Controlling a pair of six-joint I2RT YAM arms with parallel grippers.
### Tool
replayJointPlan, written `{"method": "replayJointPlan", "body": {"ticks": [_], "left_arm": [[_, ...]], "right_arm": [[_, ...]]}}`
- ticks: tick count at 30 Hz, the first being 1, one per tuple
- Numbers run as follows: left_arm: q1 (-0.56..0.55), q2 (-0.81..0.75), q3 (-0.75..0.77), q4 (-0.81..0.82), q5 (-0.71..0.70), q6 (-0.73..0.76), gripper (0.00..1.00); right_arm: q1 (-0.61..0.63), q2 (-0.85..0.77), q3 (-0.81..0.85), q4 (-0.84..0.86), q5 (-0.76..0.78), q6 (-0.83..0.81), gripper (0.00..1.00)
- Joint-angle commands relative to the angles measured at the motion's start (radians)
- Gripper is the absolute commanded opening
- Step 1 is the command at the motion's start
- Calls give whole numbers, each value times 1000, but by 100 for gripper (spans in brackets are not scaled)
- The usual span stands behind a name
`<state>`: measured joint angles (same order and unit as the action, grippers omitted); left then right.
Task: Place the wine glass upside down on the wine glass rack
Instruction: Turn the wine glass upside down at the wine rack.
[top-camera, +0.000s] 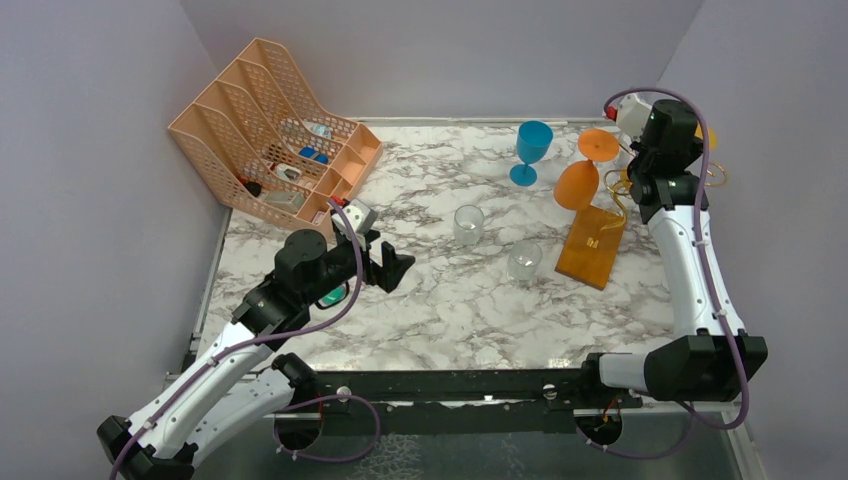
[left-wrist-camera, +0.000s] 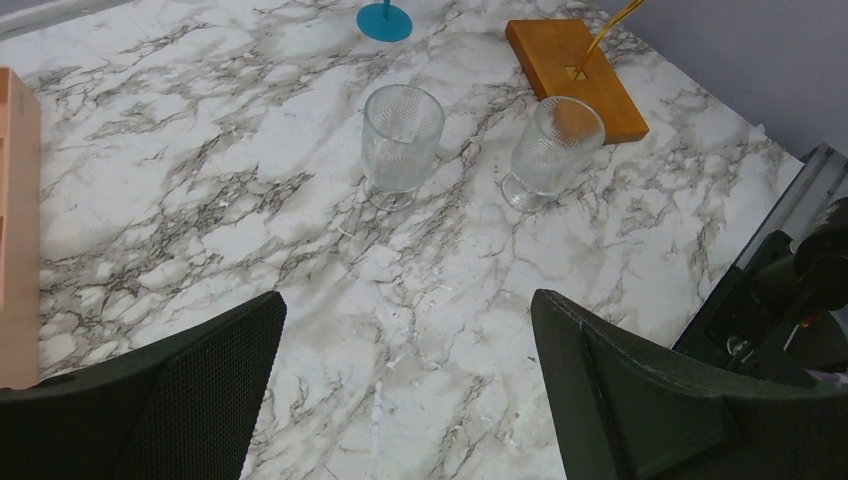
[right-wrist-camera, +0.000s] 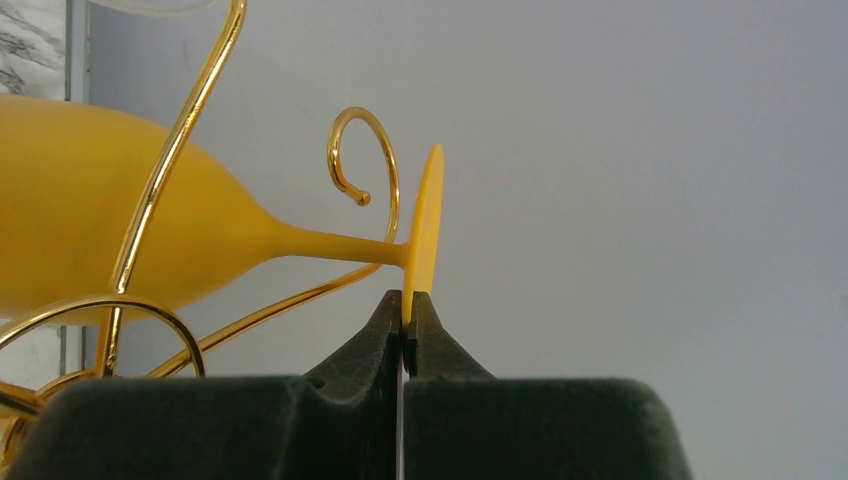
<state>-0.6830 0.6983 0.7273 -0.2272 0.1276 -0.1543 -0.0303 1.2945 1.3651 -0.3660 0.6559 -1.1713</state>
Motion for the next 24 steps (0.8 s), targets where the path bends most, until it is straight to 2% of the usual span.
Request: {"method": "replayJointPlan", "body": {"ticks": [1,24], "left_arm": [[-6,-18,1,0,-22,12,99],[-13,-19,4,-5,-32,16,99]], "right_arm": [[-13,12,28,44,37,-24,1],[-28,72,88,121,57,-89,1]]}}
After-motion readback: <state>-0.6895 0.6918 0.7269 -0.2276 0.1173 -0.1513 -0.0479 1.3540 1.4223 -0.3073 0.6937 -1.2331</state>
